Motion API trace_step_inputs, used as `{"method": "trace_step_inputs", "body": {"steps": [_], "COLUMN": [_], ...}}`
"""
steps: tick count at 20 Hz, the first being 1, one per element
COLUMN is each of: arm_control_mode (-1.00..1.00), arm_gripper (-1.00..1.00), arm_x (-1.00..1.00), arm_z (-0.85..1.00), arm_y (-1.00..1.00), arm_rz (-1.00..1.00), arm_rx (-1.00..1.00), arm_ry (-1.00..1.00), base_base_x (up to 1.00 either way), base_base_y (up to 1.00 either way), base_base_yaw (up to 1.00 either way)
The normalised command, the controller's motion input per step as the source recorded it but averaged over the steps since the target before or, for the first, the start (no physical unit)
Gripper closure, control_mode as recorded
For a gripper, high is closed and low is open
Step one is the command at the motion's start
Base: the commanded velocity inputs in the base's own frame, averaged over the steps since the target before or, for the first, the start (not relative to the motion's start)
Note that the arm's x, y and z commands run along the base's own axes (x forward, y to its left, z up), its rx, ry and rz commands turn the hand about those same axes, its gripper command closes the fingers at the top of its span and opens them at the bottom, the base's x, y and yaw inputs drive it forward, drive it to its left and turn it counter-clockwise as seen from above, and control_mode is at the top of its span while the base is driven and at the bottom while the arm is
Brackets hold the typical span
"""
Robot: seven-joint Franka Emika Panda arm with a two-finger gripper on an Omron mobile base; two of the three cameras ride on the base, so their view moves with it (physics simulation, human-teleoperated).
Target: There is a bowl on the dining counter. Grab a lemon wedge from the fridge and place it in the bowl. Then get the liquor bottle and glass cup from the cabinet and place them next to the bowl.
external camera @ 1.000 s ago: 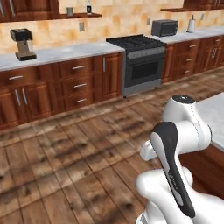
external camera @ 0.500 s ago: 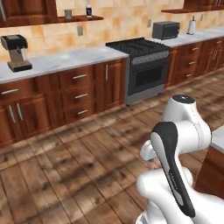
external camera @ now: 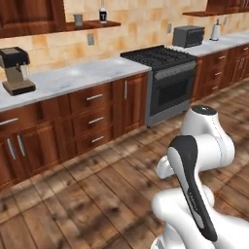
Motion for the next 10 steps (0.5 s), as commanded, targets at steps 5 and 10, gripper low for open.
{"method": "trace_step_inputs", "body": {"steps": [5,10], "arm_control_mode": [1.0,1.0], "arm_gripper": [-1.0,-1.0], "arm_x": [0.0,0.0], "arm_z": [0.0,0.0], "arm_y": [0.0,0.0], "arm_rz": [0.0,0.0], "arm_rx": [0.0,0.0], "arm_ry": [0.0,0.0], "base_base_x": [1.0,1.0], "base_base_y": [0.45,0.3], "base_base_yaw": [-0.16,-0.14]}}
